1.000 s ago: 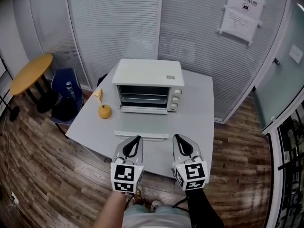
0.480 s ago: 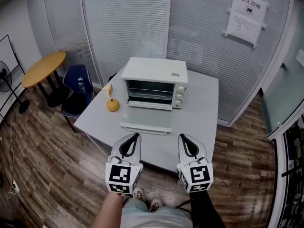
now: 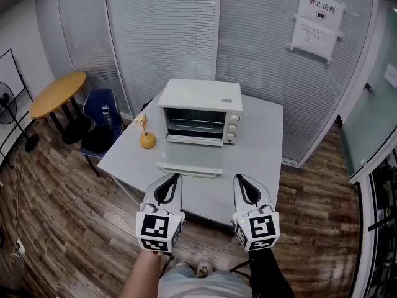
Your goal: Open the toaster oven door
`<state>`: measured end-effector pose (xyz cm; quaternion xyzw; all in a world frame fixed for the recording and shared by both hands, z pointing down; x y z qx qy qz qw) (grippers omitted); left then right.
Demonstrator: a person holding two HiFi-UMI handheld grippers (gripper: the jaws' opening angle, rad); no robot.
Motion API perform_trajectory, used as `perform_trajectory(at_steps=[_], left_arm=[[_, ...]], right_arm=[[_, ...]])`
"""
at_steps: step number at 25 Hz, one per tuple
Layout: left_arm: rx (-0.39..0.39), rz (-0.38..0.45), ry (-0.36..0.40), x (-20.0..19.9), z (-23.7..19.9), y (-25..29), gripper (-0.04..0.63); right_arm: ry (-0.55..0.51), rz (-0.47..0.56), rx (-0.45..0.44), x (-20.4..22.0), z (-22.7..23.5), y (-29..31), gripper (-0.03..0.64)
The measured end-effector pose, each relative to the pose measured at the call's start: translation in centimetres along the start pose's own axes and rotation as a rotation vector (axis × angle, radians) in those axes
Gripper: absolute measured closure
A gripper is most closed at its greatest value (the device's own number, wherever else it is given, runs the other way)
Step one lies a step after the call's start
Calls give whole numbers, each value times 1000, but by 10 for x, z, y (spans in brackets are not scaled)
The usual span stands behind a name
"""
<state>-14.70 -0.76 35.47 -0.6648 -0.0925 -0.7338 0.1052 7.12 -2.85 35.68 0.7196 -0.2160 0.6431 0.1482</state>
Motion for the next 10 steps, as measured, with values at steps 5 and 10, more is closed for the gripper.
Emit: perform_trajectory(at_steps=[5,10], left_arm=[[1,4,1,-3,-1,2,538],[2,-6,-1,-1,-2,8,538]], right_arm=[[-7,7,-13,-4,-3,3,614],[-5,8,-16,-3,0,8,614]])
Point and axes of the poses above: the fingertips, and each gripper's own axes: y forward along the fingers, z to its right, x out of its underside, the point moved 7 cm from there along -y, backward along the fingers, and after that the axes turned 3 degrees about z, right-handed, at the moved point
